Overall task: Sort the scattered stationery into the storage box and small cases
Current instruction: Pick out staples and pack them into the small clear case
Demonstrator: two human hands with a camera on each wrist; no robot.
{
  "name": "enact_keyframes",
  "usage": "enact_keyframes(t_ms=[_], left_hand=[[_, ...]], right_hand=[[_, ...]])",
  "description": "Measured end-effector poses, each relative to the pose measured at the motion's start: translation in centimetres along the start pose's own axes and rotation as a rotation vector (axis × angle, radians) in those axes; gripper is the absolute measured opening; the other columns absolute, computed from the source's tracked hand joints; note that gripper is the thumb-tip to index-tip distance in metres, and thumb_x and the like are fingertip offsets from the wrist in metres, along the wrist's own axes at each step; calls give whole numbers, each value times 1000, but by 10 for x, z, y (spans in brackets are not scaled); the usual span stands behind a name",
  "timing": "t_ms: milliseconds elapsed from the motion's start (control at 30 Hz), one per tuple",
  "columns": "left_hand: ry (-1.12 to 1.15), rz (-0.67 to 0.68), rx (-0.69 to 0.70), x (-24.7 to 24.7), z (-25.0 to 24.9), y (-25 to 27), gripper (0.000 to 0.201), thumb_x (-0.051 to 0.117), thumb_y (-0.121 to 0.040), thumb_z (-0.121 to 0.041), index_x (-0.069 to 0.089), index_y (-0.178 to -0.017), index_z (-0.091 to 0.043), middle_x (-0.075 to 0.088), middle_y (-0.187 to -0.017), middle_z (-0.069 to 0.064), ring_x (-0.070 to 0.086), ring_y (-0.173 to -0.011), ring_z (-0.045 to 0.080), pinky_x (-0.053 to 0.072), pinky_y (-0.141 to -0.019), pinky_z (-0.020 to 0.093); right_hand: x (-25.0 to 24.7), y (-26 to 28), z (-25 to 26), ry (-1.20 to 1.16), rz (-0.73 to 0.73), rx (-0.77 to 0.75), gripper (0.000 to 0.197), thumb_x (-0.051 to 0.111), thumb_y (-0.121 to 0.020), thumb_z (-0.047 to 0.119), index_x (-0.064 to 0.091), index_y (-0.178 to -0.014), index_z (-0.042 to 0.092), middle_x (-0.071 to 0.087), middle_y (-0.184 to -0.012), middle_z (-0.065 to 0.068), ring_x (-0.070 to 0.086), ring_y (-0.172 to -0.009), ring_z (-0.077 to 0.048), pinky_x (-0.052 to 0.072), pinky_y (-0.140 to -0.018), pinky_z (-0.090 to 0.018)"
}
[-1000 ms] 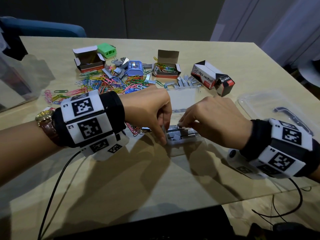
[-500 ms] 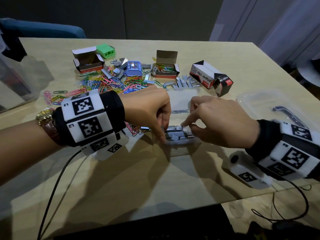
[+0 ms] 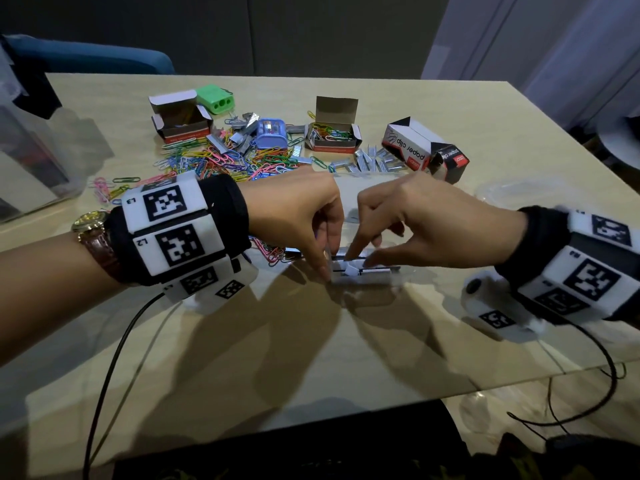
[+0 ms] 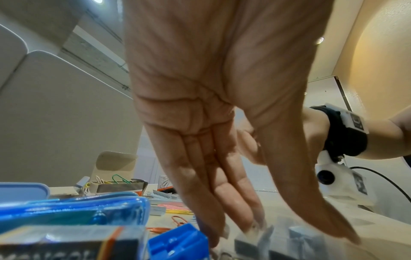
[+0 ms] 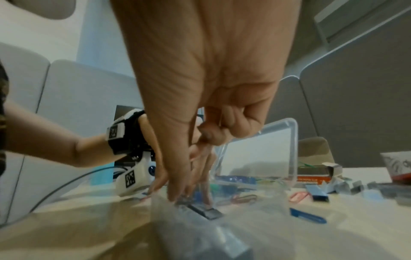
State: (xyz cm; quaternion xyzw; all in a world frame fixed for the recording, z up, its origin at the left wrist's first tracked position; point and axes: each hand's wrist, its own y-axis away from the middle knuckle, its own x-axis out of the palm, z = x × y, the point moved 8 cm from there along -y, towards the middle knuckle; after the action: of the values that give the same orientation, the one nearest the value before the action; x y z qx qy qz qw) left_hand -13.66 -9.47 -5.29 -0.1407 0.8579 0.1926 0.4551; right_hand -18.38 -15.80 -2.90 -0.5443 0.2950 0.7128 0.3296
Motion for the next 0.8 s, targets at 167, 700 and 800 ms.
enact_keyframes(t_ms=[167,700,800], left_hand=[[15,-8,3,-1,2,2,25,89,-63,-32,75,-79,-18,72,-68,-10,67,-64,1,55,-67,22],[67,-25,-13,0,6,4,24,89,-66,-25,76,-83,-14,73,-73,-7,69,-68,2,56,-70,25],[68,-20,-20,0,7,4,26,89,-65,-27,76,-84,-14,73,-73,-7,69,-68,3,56,-70,24]], right_hand=[[11,-6,1,-24,70,-66,16,77,-78,38,76,-94,38,53,-71,18,43,-58,5,42,-48,-34],[8,0,-31,-157,-3,109,6,75,-78,20,73,-78,27,69,-69,15,62,-66,4,51,-60,-24],[9,2,-30,-136,15,99,8,75,-77,18,73,-77,25,68,-66,16,60,-63,7,49,-58,-24]])
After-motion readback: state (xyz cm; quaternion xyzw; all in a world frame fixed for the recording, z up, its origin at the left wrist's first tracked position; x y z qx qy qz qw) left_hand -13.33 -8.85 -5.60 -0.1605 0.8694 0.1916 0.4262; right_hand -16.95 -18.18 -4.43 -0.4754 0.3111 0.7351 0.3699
